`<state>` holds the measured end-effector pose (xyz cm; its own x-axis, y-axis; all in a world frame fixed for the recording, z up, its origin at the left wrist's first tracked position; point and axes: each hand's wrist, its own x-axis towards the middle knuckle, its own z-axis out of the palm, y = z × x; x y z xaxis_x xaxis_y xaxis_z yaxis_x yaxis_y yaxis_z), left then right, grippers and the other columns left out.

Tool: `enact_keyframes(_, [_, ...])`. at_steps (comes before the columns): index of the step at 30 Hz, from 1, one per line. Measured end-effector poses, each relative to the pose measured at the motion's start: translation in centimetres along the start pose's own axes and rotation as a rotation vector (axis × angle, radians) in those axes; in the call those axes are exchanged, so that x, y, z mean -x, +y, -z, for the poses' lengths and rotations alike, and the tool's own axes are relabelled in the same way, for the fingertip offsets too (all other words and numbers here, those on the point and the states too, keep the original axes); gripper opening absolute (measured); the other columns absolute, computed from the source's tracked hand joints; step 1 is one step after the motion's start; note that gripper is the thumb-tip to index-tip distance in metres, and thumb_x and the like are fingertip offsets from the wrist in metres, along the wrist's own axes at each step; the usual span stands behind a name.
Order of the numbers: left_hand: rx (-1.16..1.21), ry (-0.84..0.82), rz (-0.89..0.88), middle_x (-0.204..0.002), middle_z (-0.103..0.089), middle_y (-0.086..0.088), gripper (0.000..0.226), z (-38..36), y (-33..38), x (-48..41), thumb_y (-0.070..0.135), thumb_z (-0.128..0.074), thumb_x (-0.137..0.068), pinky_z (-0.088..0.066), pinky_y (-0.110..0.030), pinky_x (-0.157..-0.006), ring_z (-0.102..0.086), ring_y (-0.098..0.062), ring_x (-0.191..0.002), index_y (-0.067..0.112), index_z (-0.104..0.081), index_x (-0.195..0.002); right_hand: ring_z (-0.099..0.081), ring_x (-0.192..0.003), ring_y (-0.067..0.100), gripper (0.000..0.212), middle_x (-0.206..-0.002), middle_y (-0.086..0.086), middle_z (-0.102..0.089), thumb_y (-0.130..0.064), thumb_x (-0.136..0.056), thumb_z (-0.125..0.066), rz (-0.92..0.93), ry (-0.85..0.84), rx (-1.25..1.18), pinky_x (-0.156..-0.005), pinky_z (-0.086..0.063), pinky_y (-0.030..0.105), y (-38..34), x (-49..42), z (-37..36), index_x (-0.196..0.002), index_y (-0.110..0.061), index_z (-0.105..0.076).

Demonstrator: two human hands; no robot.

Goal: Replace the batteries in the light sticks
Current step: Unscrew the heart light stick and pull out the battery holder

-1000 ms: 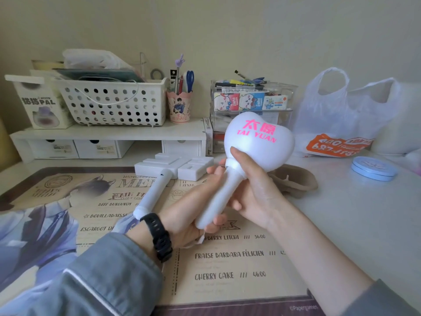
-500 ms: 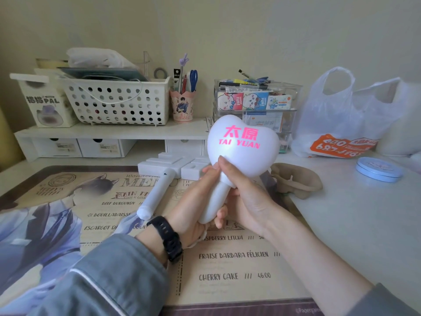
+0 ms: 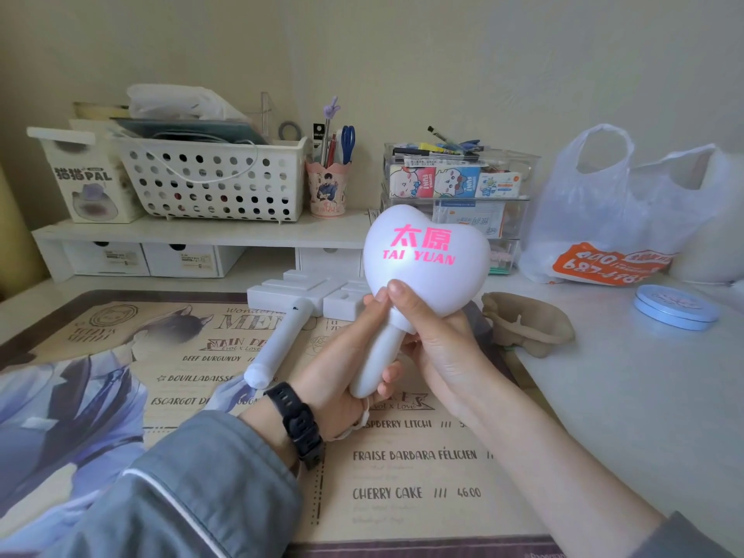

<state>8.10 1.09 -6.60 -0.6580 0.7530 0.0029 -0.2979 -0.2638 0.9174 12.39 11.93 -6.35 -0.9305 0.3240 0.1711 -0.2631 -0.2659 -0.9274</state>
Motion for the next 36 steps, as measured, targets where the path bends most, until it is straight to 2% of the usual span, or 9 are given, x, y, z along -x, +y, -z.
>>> enact_keyframes(5, [-0.052, 0.011, -0.039, -0.073, -0.057, 0.002, 0.037, 0.21, -0.24, -0.33, 0.052, -0.052, -0.088, -0.032, -0.018, -0.037, -0.040, -0.010, -0.043, 0.019, -0.059, -0.104, -0.059, -0.060, 0.037, 0.042, -0.095, 0.024, -0.069, -0.037, -0.066, -0.075, 0.008, 0.017, -0.011, -0.039, -0.047, 0.034, 0.06, 0.27, -0.31, -0.094, -0.007, -0.068])
enact_keyframes(8, [-0.130, 0.003, -0.063, -0.083, -0.050, -0.011, 0.045, 0.42, -0.31, -0.63, 0.051, -0.048, -0.090, -0.032, -0.018, -0.036, -0.042, -0.010, -0.043, 0.010, -0.059, -0.107, -0.059, -0.053, 0.032, 0.045, -0.099, 0.024, -0.070, -0.037, -0.068, -0.074, 0.023, 0.034, -0.030, -0.038, -0.046, 0.032, 0.25, 0.24, -0.35, -0.098, -0.005, -0.066])
enact_keyframes(10, [-0.168, 0.001, -0.088, -0.086, -0.047, -0.014, 0.050, 0.46, -0.27, -0.77, 0.048, -0.047, -0.090, -0.032, -0.017, -0.035, -0.042, -0.010, -0.043, 0.004, -0.059, -0.108, -0.063, -0.061, 0.032, 0.048, -0.103, 0.024, -0.070, -0.037, -0.068, -0.074, 0.038, 0.057, -0.036, -0.040, -0.047, 0.033, 0.41, 0.16, -0.37, -0.103, -0.005, -0.065])
enact_keyframes(13, [-0.192, -0.001, -0.117, -0.071, -0.054, -0.007, 0.043, 0.34, -0.17, -0.77, 0.044, -0.045, -0.093, -0.030, -0.016, -0.034, -0.041, -0.010, -0.041, 0.004, -0.062, -0.098, -0.068, -0.075, 0.034, 0.040, -0.099, 0.021, -0.071, -0.036, -0.067, -0.074, 0.061, 0.094, -0.038, -0.044, -0.050, 0.038, 0.50, 0.09, -0.49, -0.097, -0.011, -0.068])
enact_keyframes(19, [-0.216, -0.030, -0.143, -0.056, -0.052, 0.002, 0.038, 0.36, -0.15, -0.69, 0.040, -0.042, -0.095, -0.030, -0.017, -0.034, -0.040, -0.010, -0.041, 0.006, -0.059, -0.091, -0.071, -0.077, 0.023, 0.028, -0.095, 0.017, -0.073, -0.033, -0.068, -0.070, 0.060, 0.085, -0.074, -0.049, -0.053, 0.039, 0.36, 0.12, -0.68, -0.090, -0.017, -0.069])
enact_keyframes(21, [-0.220, -0.042, -0.159, -0.060, -0.055, 0.001, 0.037, 0.23, -0.07, -0.58, 0.039, -0.042, -0.096, -0.030, -0.017, -0.034, -0.040, -0.010, -0.042, 0.008, -0.059, -0.089, -0.070, -0.077, 0.028, 0.028, -0.096, 0.019, -0.072, -0.033, -0.069, -0.070, 0.070, 0.094, -0.068, -0.046, -0.052, 0.036, 0.35, 0.15, -0.69, -0.091, -0.015, -0.069])
enact_keyframes(25, [-0.217, -0.022, -0.178, -0.075, -0.056, -0.008, 0.034, -0.13, 0.02, -0.43, 0.037, -0.043, -0.095, -0.027, -0.016, -0.034, -0.040, -0.010, -0.041, 0.006, -0.055, -0.093, -0.064, -0.067, 0.040, 0.021, -0.094, 0.022, -0.072, -0.038, -0.072, -0.078, 0.095, 0.148, -0.021, -0.040, -0.046, 0.033, 0.49, 0.01, -0.81, -0.081, -0.019, -0.072])
enact_keyframes(31, [-0.194, 0.001, -0.191, -0.057, -0.054, 0.004, 0.032, -0.13, -0.25, -0.54, 0.036, -0.044, -0.094, -0.026, -0.016, -0.034, -0.040, -0.010, -0.040, 0.006, -0.049, -0.102, -0.063, -0.069, 0.039, 0.021, -0.098, 0.022, -0.071, -0.040, -0.076, -0.073, 0.087, 0.169, -0.027, -0.047, -0.047, 0.037, 0.73, -0.33, -0.77, -0.086, -0.021, -0.071])
enact_keyframes(36, [-0.205, 0.014, -0.207, -0.080, -0.051, -0.015, 0.059, 0.34, -0.30, -0.70, 0.044, -0.055, -0.089, -0.030, -0.016, -0.036, -0.042, -0.012, -0.043, -0.008, -0.045, -0.114, -0.063, -0.072, 0.037, 0.028, -0.101, 0.027, -0.068, -0.035, -0.079, -0.072, 0.109, 0.116, -0.062, -0.043, -0.045, 0.032, 0.41, -0.24, -0.71, -0.098, -0.014, -0.068])
